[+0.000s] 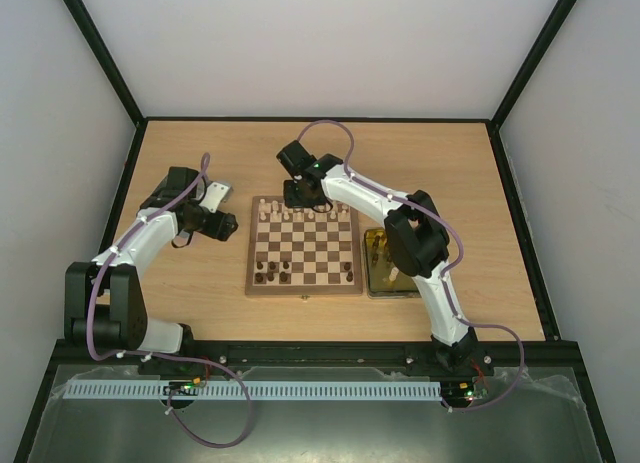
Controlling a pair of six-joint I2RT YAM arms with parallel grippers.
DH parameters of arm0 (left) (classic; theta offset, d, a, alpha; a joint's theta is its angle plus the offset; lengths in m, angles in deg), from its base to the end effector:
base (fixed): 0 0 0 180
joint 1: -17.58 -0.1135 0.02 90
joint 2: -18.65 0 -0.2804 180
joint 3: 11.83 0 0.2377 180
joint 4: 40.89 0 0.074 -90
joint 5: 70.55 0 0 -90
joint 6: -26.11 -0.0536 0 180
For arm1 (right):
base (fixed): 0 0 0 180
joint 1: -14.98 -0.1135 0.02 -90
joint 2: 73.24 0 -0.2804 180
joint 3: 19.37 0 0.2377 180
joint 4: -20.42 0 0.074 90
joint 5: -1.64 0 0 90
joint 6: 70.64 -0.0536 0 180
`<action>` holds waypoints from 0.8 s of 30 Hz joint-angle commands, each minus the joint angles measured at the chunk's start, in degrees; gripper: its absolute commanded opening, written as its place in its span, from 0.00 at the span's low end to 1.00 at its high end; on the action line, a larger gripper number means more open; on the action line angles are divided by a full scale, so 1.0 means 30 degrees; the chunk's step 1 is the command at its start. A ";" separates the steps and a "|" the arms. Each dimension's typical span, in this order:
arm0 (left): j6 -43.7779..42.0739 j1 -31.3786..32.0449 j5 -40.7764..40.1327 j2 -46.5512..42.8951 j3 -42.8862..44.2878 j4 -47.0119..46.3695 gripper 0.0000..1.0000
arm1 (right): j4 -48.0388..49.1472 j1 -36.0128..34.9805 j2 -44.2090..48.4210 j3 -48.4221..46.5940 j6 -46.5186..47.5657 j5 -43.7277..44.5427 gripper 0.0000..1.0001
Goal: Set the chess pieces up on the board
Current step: Place the chess piece on the chessboard.
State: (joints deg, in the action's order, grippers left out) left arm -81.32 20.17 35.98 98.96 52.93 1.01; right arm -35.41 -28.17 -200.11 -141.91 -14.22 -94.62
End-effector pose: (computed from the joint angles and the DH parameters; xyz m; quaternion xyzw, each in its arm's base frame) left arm 0.2683 -0.0274 0.2205 0.2048 0.9285 -0.1010 0.2928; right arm 0.3525 0.3384 0.2095 -0.0945 0.9603 0.2009 0.1688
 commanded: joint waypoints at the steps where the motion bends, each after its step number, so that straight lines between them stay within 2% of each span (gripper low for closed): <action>1: 0.0066 -0.0102 0.0270 -0.0373 -0.0223 -0.0102 0.78 | 0.0055 -0.0087 -0.0159 0.0238 0.0151 0.0328 0.12; 6: 0.0053 -0.0103 0.0285 -0.0371 -0.0223 -0.0102 0.78 | 0.0112 -0.0085 -0.0134 0.0225 0.0179 0.0255 0.22; 18: 0.0053 -0.0102 0.0257 -0.0305 -0.0192 -0.0044 0.78 | -0.0471 -0.0087 0.0561 -0.0531 0.0276 0.1203 0.24; 24: 0.0066 -0.0102 0.0229 -0.0400 -0.0193 0.0014 0.78 | -0.1011 0.0079 0.2411 -0.0339 0.0358 0.2344 0.27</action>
State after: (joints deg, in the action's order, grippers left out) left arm -81.32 20.17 35.98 98.96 52.93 1.01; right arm -35.89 -28.17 -199.39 -142.15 -13.83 -91.32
